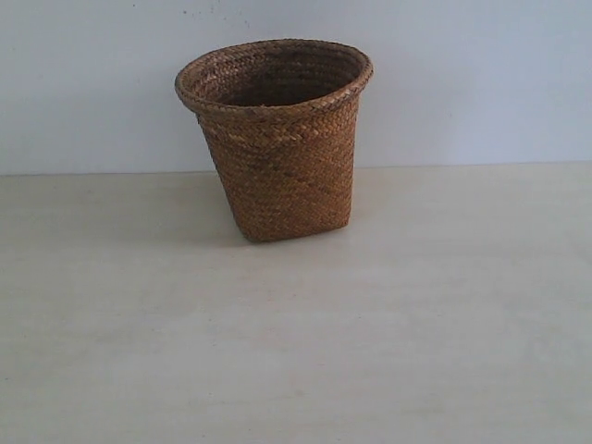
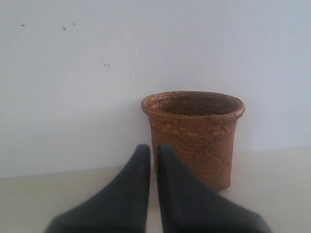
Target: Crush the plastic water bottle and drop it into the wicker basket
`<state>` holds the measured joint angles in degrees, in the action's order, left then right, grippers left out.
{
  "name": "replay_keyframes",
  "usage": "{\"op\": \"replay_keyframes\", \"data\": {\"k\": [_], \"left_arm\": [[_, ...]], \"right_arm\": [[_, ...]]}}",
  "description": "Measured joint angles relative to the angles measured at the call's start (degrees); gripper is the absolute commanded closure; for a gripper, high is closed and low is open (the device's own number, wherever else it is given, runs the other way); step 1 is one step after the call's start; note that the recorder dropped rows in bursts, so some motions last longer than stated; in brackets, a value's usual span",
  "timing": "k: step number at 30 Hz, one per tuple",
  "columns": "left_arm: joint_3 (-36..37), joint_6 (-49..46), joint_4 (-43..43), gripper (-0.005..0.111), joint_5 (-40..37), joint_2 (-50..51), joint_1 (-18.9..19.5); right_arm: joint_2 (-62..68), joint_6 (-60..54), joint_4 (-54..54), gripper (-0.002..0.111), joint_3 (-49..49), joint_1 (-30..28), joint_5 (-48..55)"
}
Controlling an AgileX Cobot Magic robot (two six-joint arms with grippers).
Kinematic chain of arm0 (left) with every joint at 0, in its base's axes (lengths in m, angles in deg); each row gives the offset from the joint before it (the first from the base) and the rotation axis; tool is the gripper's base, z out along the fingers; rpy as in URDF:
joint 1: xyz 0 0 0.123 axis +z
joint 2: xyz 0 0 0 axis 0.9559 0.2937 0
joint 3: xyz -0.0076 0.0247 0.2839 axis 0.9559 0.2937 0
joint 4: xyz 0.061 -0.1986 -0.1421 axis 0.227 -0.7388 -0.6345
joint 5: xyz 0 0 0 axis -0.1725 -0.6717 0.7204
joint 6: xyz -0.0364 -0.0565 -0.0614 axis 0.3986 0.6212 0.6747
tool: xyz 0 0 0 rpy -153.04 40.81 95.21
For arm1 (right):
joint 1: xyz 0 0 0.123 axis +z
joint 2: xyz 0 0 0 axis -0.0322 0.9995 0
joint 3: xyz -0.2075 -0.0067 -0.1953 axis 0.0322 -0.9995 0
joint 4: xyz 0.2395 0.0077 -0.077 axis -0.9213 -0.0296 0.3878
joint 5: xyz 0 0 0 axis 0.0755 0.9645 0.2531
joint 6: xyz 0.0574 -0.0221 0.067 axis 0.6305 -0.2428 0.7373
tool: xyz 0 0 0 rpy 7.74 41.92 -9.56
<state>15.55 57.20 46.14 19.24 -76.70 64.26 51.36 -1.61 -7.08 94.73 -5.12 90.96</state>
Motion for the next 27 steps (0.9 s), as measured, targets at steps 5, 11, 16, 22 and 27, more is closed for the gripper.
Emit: {"op": "replay_keyframes", "data": {"k": [5, 11, 16, 22, 27], "left_arm": [[6.6, -0.2, -0.1, 0.102, 3.9, -0.1, 0.0], [13.2, -0.3, -0.1, 0.102, 7.7, -0.1, 0.0], [16.5, -0.3, -0.1, 0.102, 9.5, -0.1, 0.0], [16.9, -0.4, -0.1, 0.102, 9.6, -0.1, 0.0], [16.9, -0.4, -0.1, 0.102, 9.0, -0.1, 0.0]], "right_arm": [[0.0, -2.4, -0.5, 0.108, -5.1, 0.0, -2.9], [0.0, -2.9, -0.5, 0.108, -9.8, 0.0, -6.0], [0.0, -4.2, -0.5, 0.108, -10.3, 0.0, -6.1], [0.0, -6.7, -0.5, 0.108, -10.3, 0.0, -4.7], [0.0, -8.0, -0.5, 0.108, -10.3, 0.0, -4.2]]}}
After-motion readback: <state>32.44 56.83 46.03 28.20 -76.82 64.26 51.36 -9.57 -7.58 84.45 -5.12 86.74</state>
